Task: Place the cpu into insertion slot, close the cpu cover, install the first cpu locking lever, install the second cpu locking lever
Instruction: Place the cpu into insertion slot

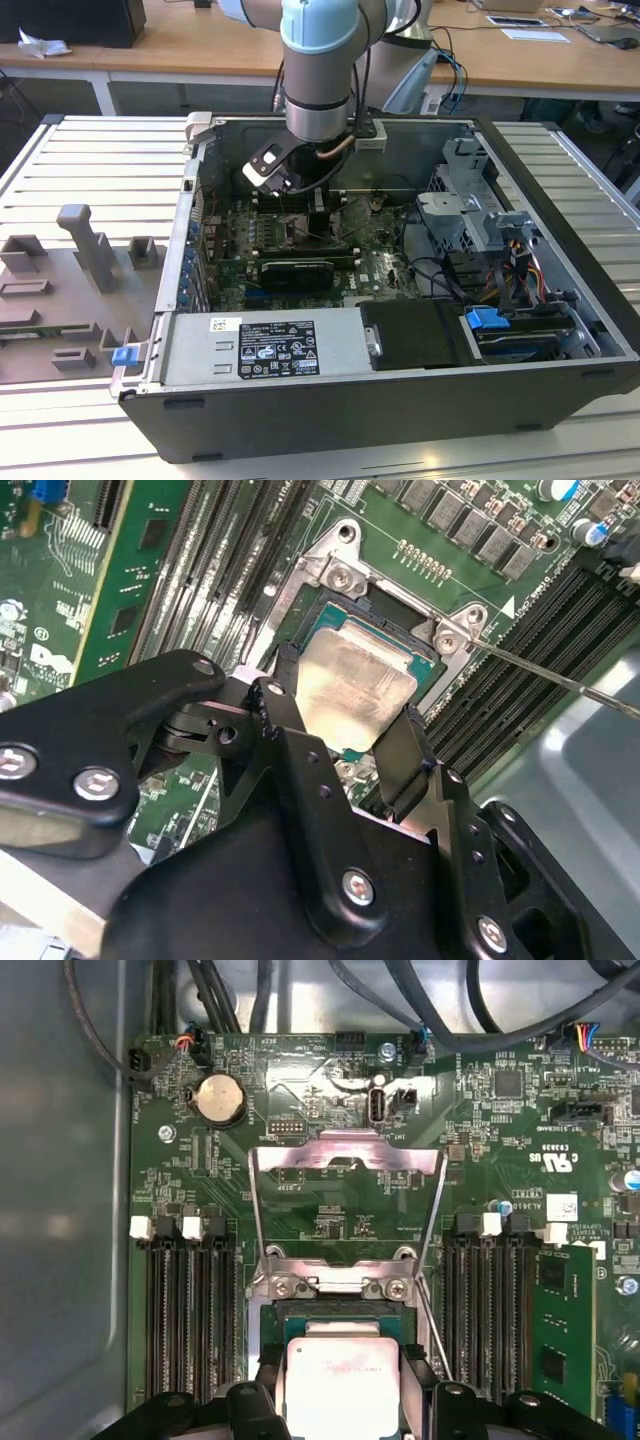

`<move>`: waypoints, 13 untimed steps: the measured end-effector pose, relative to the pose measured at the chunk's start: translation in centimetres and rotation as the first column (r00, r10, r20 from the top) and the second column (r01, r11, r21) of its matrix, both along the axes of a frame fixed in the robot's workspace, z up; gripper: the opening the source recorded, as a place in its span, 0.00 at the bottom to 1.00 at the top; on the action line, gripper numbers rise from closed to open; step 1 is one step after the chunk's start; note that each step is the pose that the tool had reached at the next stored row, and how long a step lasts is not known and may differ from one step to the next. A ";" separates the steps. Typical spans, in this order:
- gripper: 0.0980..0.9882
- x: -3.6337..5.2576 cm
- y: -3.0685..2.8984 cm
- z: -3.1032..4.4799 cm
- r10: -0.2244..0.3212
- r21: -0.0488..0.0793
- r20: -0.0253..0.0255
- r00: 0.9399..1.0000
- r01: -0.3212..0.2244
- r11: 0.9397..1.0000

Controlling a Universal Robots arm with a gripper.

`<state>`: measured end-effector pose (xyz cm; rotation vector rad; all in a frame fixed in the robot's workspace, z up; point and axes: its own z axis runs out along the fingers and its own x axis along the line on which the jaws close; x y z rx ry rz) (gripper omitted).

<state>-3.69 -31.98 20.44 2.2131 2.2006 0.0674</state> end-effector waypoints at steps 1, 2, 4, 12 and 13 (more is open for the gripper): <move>0.50 0.01 0.02 -0.05 -0.002 0.000 0.000 1.000 0.002 1.000; 0.50 0.04 0.04 -0.10 -0.002 0.000 -0.001 1.000 0.002 1.000; 0.50 0.14 0.08 -0.17 -0.002 0.000 -0.002 1.000 0.002 1.000; 0.50 0.18 0.11 -0.63 -0.003 -0.001 -0.003 1.000 0.003 1.000; 0.50 0.17 0.11 -0.65 -0.003 -0.001 -0.003 1.000 0.003 1.000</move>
